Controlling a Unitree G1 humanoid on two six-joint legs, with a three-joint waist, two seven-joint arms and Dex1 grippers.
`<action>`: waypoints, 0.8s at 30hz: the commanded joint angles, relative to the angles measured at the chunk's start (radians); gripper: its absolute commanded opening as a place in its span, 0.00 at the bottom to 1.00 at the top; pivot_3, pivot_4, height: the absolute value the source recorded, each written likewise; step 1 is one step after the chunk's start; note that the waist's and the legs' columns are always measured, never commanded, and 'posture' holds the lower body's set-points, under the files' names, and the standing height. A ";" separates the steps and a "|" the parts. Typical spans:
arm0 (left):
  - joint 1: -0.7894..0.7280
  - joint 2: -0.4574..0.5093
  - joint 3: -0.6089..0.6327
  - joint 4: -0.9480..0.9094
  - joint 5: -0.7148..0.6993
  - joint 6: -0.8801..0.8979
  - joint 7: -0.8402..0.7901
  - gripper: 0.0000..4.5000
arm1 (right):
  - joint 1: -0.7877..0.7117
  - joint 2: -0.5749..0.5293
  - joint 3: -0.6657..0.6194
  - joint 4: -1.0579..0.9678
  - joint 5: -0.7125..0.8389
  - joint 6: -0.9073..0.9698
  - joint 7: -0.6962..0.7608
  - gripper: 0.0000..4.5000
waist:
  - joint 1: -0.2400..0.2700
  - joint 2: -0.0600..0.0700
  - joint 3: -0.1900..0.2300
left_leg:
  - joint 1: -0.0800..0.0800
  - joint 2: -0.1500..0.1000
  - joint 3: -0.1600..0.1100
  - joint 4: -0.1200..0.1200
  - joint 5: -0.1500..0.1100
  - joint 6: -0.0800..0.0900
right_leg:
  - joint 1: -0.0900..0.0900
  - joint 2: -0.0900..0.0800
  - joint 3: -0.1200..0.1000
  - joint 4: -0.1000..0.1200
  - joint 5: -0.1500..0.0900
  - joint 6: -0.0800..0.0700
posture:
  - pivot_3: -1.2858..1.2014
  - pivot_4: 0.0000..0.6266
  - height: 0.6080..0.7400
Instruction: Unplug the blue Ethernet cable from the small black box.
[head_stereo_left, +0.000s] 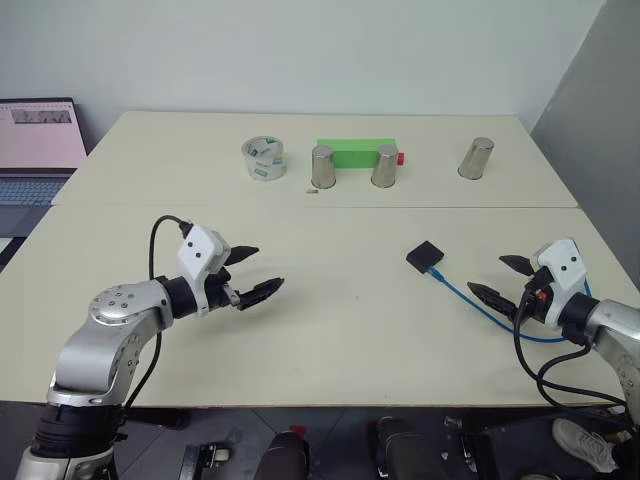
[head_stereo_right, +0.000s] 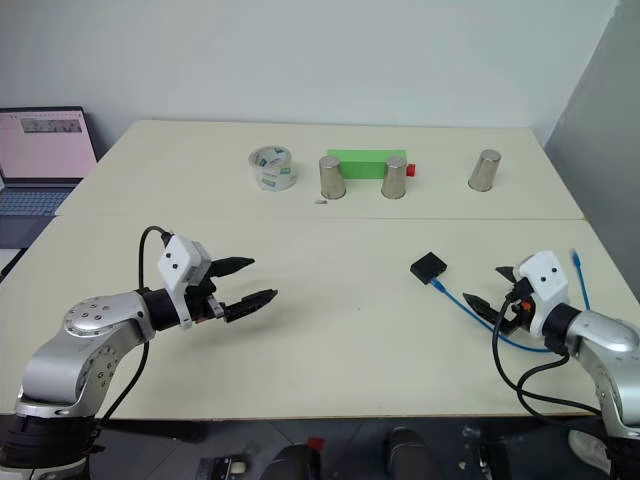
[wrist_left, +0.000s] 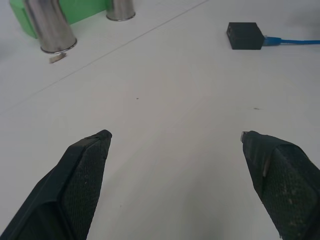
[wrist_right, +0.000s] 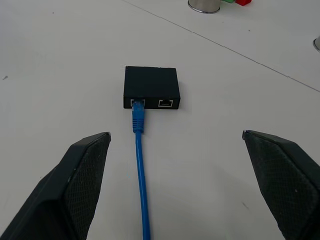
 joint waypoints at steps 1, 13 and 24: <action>-0.023 -0.004 -0.034 -0.073 -0.080 0.013 -0.090 0.98 | -0.011 0.030 0.042 0.026 -0.012 -0.043 0.003 1.00 | 0.000 0.000 0.000 | 0.000 0.000 0.000 0.000 0.000 0.000 | 0.000 0.000 0.000 0.000 0.000 0.000 | 0.52 0.24 1.00; -0.108 -0.054 -0.127 -0.033 -0.054 -0.007 -0.130 0.98 | -0.195 0.124 0.202 0.282 -0.123 -0.135 -0.005 1.00 | -0.012 0.000 0.000 | 0.001 0.000 0.000 0.000 0.000 0.000 | 0.000 0.000 0.000 0.001 0.000 0.000 | 0.52 0.24 1.00; -0.109 -0.082 -0.142 0.011 -0.031 -0.036 -0.112 1.00 | -0.294 0.112 0.262 0.430 -0.176 -0.196 0.062 0.54 | -0.013 0.000 0.000 | 0.001 0.000 0.000 0.001 0.000 0.000 | 0.000 0.000 0.000 0.002 0.000 0.000 | 0.52 0.24 1.00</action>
